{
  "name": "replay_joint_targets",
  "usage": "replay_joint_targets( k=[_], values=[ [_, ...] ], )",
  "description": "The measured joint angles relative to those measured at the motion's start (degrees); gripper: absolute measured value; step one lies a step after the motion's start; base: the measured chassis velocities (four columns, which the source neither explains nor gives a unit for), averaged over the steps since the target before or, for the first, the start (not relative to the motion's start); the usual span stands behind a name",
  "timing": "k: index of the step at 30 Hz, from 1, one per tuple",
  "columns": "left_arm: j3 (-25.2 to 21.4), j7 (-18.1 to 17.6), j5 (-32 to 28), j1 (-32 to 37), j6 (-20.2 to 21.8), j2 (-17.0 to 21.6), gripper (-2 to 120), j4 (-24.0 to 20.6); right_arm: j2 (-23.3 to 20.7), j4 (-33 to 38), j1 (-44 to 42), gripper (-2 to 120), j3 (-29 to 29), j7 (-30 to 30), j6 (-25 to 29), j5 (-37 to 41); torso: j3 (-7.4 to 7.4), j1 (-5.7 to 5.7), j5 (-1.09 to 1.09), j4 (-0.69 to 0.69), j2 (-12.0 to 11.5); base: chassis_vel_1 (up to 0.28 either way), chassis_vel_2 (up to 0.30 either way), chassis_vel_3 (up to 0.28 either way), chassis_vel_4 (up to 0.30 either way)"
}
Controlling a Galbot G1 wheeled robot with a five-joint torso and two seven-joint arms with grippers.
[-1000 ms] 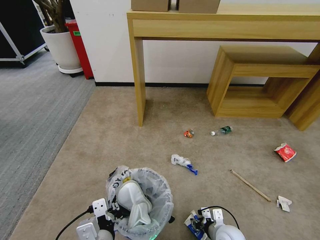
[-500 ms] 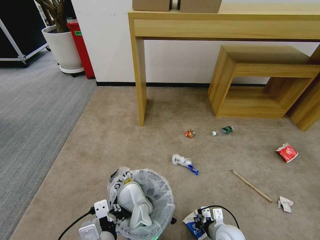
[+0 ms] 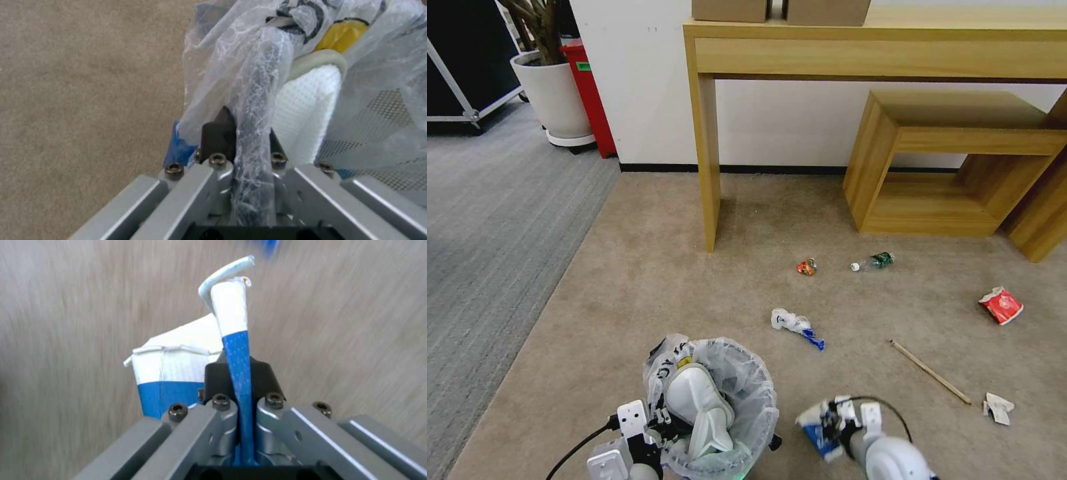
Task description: Pick up the trash bin and place the garbage on the floor into it.
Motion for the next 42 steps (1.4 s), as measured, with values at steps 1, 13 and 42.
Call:
replay_joint_targets(
  k=[1,13,42],
  values=[
    [0.2,0.0,0.0,0.0,0.0,-0.1,0,0.0,-0.9,2.3,0.3,0,2.4,-0.6,0.5,0.0,0.0,0.0,0.0,0.0,0.0,0.0,0.0,0.0,0.0],
    [-0.1,0.1,-1.1,-1.6,-0.5,-0.3,0,0.2,-3.3,4.7,6.0,0,9.6,-22.0,24.7,1.2,-0.01,0.0,0.0,-0.01,0.0,0.0,0.0,0.0,0.0],
    [-2.7,0.5,-4.8,-3.9,0.9,-3.5,0,-2.7,-2.0,5.4,16.6,0,-18.0,-45.5,31.8,10.0,-0.01,0.0,-0.01,0.0,0.0,0.0,0.0,0.0,0.0]
  ],
)
